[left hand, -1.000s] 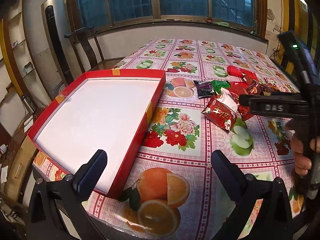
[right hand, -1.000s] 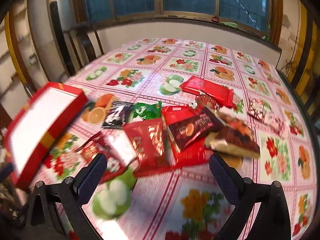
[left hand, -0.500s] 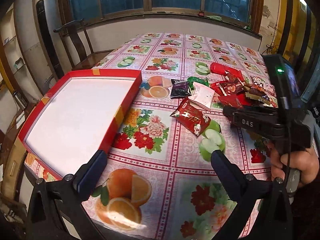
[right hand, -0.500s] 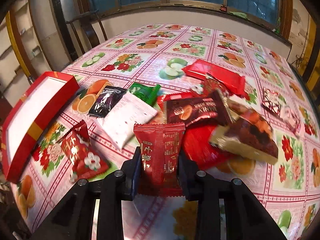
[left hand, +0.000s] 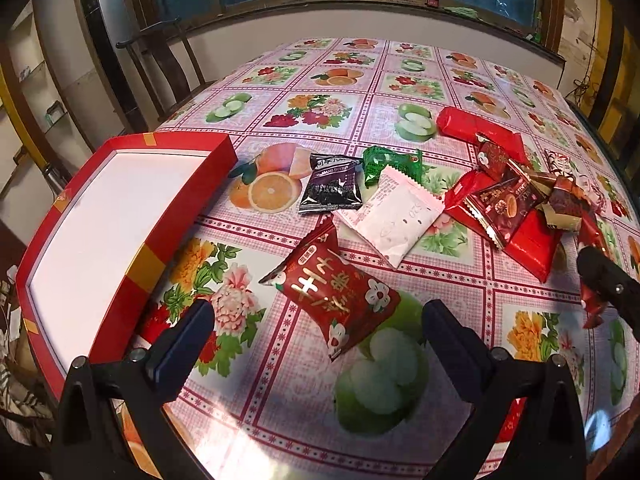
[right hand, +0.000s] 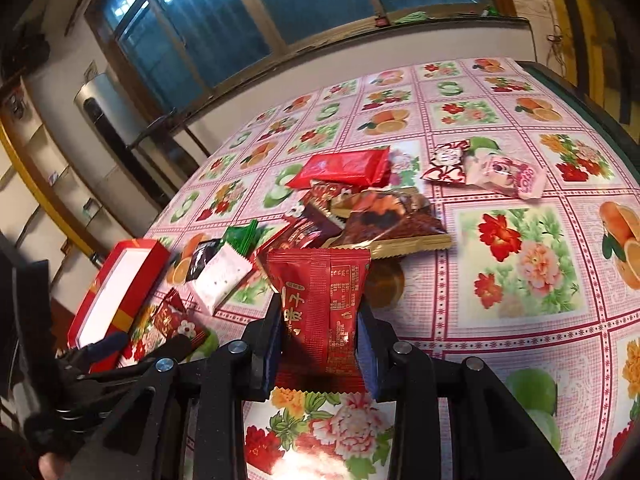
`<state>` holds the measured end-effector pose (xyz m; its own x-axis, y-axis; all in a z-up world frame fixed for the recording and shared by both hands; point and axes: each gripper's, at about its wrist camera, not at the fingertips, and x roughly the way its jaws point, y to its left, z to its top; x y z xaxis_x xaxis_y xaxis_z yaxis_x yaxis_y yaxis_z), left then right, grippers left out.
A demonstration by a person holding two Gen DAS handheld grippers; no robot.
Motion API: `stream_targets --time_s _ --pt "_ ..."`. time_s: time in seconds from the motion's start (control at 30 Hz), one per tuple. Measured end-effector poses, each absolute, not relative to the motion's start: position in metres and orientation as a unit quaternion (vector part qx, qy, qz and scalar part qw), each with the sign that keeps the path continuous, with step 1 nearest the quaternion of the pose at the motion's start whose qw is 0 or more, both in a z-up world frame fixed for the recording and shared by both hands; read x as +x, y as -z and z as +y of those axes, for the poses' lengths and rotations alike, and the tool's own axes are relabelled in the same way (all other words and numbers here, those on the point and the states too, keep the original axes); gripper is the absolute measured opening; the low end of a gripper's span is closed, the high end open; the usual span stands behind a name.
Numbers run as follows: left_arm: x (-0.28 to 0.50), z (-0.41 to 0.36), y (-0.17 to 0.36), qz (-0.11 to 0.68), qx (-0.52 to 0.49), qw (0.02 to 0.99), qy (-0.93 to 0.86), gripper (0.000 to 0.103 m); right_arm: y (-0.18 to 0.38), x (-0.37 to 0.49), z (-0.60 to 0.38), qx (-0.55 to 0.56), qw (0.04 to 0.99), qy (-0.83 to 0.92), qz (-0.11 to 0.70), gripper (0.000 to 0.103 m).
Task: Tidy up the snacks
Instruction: 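Grasp the red gold-print packet with right gripper while left grasps red flower-print bag, then hold both red snacks lifted in the grippers above the table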
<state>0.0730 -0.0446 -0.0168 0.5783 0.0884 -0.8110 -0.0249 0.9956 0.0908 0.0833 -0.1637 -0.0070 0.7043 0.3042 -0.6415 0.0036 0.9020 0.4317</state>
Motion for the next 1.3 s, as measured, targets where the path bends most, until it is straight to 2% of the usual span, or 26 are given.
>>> stream_targets --time_s 0.13,0.23,0.3,0.4,0.93,1.3 --pt "0.085 -0.040 0.028 0.469 0.028 0.882 -0.050 0.103 0.007 0.082 -0.167 0.213 0.900 -0.083 0.372 0.035" --pt "0.086 -0.037 0.031 0.461 0.020 0.886 -0.052 0.085 0.010 0.084 -0.168 0.213 0.897 -0.079 0.379 0.035" --pt "0.085 -0.038 0.028 0.455 0.019 0.889 -0.046 0.061 0.013 0.086 -0.168 0.216 0.895 -0.078 0.383 0.035" --pt "0.085 -0.043 0.027 0.450 0.036 0.891 -0.047 0.055 0.017 0.088 -0.169 0.222 0.889 -0.079 0.393 0.036" --pt "0.065 -0.050 0.005 0.381 0.046 0.923 -0.026 0.053 0.022 0.094 -0.164 0.205 0.888 -0.064 0.405 0.036" --pt "0.063 -0.048 0.003 0.376 0.047 0.925 -0.030 0.053 0.022 0.094 -0.163 0.206 0.888 -0.065 0.407 0.036"
